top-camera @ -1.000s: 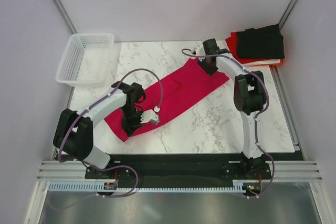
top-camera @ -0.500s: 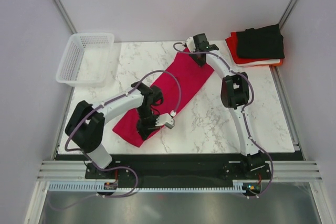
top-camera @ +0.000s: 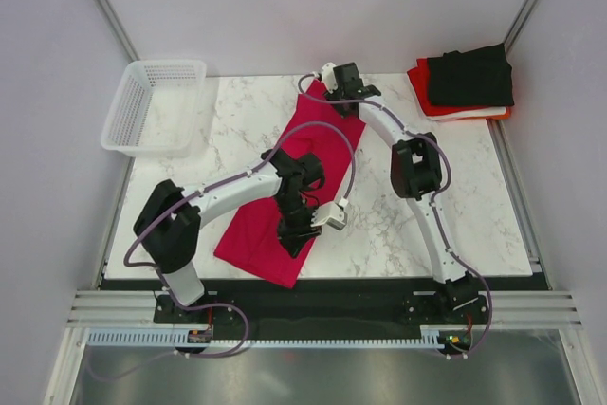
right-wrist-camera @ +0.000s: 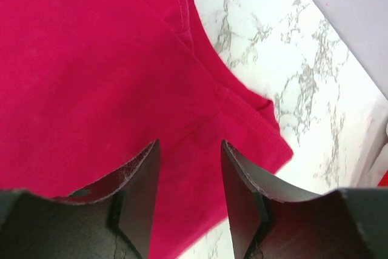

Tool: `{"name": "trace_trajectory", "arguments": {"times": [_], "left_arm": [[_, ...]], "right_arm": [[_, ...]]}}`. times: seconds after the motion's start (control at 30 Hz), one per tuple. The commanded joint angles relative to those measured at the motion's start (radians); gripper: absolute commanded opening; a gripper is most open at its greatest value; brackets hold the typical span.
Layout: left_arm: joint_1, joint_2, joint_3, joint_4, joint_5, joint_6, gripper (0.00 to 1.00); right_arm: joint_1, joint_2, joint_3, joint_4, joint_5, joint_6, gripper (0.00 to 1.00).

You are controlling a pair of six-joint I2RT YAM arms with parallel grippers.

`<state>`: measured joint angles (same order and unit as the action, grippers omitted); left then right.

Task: Fold and stack the t-shirts
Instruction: Fold the tshirt

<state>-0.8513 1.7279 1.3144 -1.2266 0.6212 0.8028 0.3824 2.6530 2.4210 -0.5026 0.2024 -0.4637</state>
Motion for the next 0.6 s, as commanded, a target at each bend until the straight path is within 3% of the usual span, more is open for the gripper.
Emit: {"name": "trace_trajectory", "arguments": {"times": [0.0,0.27,0.4,0.57], "left_arm": [[0.009,-0.013,-0.020,0.091,-0.093,-0.042,0.33],[0.021,0.088,-0.139,0.259,-0.129,-0.082,0.28],[0.021,0.120,-0.184,0.303,-0.132,-0.085,0.28],[0.021,0.171,-0.196,0.332,-0.133,-0.086,0.28]], "right_arm": [[-0.005,-0.211,-0.084,0.019,-0.033,0.083,0.53],[-0.002,-0.386,-0.377,0.001,-0.136,0.145,0.53],[0.000,-0.392,-0.500,-0.004,-0.179,0.168,0.52],[0.000,-0.338,-0.513,-0.011,-0.184,0.174,0.51]]}}
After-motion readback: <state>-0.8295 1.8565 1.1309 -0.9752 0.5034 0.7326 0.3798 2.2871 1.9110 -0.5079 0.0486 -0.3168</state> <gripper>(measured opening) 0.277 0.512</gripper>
